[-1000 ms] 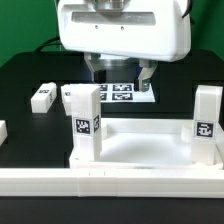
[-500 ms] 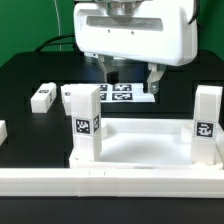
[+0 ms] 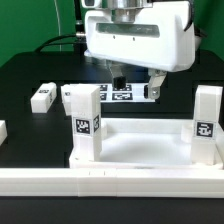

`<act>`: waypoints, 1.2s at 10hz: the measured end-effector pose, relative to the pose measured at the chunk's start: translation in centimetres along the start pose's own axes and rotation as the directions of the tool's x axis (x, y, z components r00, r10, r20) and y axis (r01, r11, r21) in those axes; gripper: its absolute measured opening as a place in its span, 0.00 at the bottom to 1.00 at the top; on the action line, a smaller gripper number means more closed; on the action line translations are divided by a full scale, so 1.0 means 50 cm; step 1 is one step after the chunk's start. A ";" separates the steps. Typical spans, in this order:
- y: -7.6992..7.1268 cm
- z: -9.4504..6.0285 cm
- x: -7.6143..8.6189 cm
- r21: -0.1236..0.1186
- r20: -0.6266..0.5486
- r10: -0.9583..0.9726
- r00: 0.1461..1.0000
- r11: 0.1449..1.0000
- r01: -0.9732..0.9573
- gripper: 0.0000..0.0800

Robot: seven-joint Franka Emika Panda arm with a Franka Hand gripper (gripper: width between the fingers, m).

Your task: Assemble desk

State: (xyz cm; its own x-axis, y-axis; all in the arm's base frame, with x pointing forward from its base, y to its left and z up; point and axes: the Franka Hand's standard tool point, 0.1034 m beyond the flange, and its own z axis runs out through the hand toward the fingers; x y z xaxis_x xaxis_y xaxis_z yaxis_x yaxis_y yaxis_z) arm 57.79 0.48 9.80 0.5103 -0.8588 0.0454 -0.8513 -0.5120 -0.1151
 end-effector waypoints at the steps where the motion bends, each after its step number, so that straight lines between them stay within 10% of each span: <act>1: 0.014 0.006 -0.007 0.000 0.010 0.084 0.996 0.996 -0.084 0.81; 8: 0.043 0.042 -0.029 -0.023 0.038 0.477 0.878 0.879 -0.476 0.81; 12: 0.091 0.116 -0.034 -0.081 0.017 0.504 0.863 0.862 -0.501 0.81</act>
Offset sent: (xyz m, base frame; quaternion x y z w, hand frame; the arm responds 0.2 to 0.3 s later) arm -0.0227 -0.0091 -0.0235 0.0003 0.0205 0.1698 0.9853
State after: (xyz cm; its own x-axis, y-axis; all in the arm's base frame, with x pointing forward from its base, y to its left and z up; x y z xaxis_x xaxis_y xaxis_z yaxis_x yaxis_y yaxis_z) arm 53.74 -0.28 3.46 0.0137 -0.9993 -0.0360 -0.9990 -0.0122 -0.0420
